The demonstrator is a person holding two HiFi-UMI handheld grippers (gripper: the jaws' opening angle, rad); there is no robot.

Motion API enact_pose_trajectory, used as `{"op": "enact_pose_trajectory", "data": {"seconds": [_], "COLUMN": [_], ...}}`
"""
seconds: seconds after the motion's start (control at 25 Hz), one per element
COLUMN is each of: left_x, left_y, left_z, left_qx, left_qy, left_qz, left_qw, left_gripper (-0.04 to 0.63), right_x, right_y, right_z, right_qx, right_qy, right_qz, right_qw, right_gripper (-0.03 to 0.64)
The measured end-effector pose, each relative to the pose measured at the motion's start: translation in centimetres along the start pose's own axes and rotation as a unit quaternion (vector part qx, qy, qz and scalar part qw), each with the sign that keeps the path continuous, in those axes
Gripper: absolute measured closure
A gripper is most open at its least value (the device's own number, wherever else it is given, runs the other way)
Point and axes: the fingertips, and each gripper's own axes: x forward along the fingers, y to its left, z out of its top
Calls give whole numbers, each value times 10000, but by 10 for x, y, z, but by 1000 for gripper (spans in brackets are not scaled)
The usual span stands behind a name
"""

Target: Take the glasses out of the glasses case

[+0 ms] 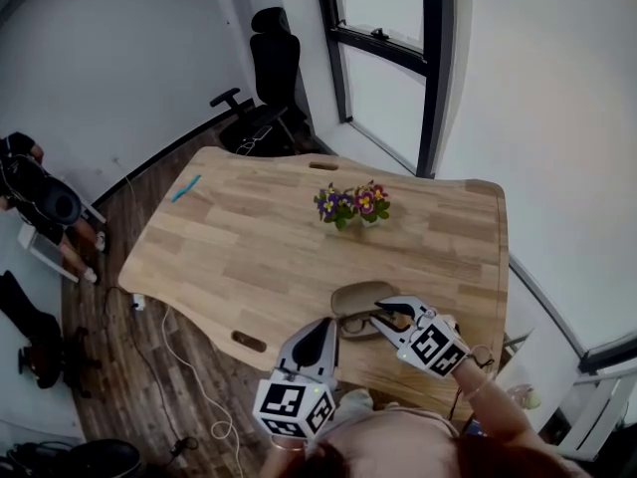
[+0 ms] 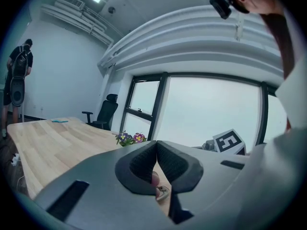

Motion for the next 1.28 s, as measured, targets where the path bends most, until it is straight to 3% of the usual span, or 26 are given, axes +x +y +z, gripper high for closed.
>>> {"op": "enact_pose_trajectory", "data": {"seconds": [0.56,1.28], "left_x": [10,22], "left_y": [25,47], "left_z": [-7,-12], "left_qx": [-7,-76], "left_qy": [115,147], "left_qz": [-149,-133], "left_qw": [9998,9998], "left_gripper": [595,595], "right_x": [48,85], "right_y": [12,18], "right_z": [-43,-102], "right_qx": [-500,-1108], "right_qy": [725,1681], "right_qz": [406,855], "right_qw": [9953,9758], "right_gripper": [555,551]}}
